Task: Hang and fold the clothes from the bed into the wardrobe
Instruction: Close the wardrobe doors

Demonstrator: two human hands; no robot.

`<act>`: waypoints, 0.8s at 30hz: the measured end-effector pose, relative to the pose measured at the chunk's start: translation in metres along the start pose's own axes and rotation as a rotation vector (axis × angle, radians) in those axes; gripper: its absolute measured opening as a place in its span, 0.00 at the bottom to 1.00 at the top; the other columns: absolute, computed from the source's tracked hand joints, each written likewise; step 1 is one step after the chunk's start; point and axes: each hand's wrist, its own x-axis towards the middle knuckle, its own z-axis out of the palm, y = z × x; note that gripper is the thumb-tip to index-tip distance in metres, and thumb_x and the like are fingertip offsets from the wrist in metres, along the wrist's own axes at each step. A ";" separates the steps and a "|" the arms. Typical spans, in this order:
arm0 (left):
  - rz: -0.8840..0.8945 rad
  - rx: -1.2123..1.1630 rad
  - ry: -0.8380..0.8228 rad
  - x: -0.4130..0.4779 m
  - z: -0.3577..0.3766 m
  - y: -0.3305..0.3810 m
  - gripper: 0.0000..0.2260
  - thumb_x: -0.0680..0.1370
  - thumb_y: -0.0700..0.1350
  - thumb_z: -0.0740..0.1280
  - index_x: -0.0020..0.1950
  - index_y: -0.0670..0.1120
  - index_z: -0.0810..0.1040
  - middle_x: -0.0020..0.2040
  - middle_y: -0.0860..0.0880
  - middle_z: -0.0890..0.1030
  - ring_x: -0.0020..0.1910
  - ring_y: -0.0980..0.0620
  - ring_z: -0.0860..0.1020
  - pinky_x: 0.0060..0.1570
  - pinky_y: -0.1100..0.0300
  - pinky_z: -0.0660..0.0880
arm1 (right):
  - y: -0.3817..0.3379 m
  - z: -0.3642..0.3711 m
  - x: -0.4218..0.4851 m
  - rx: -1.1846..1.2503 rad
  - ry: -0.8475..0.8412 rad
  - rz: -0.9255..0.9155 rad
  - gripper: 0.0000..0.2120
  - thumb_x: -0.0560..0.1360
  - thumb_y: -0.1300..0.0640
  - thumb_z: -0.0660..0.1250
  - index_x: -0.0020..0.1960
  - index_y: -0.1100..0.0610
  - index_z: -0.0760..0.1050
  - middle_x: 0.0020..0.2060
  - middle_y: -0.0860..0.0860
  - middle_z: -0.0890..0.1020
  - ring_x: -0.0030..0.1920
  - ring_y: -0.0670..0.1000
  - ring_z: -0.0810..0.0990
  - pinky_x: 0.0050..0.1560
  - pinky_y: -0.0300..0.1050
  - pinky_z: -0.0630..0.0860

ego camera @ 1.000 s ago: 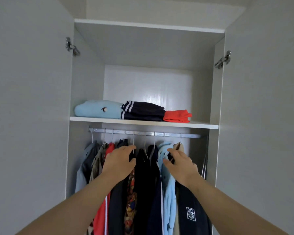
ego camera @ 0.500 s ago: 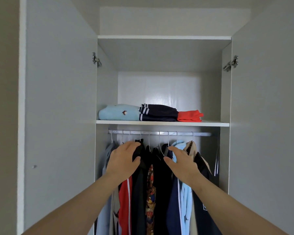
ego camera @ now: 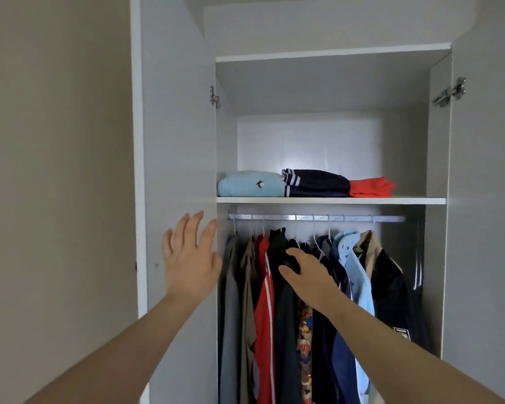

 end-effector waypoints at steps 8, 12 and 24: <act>-0.551 -0.321 -0.141 -0.003 -0.013 -0.069 0.34 0.75 0.34 0.60 0.77 0.44 0.48 0.70 0.38 0.65 0.60 0.39 0.70 0.55 0.50 0.68 | -0.051 0.041 -0.001 0.029 -0.082 -0.064 0.24 0.79 0.48 0.59 0.73 0.50 0.60 0.70 0.53 0.66 0.68 0.54 0.66 0.66 0.49 0.65; -0.654 -0.322 -0.182 -0.003 -0.015 -0.084 0.08 0.75 0.37 0.61 0.54 0.42 0.69 0.46 0.37 0.78 0.41 0.38 0.75 0.37 0.55 0.66 | -0.055 0.047 0.001 0.027 -0.099 -0.066 0.24 0.79 0.48 0.59 0.73 0.50 0.60 0.70 0.53 0.66 0.68 0.54 0.66 0.67 0.49 0.65; -0.225 -0.487 -0.093 -0.020 0.008 -0.011 0.18 0.76 0.42 0.63 0.67 0.49 0.73 0.52 0.49 0.81 0.52 0.50 0.77 0.52 0.61 0.72 | -0.011 0.050 0.009 0.072 -0.083 0.005 0.21 0.79 0.55 0.60 0.71 0.51 0.61 0.65 0.52 0.68 0.49 0.44 0.69 0.40 0.25 0.65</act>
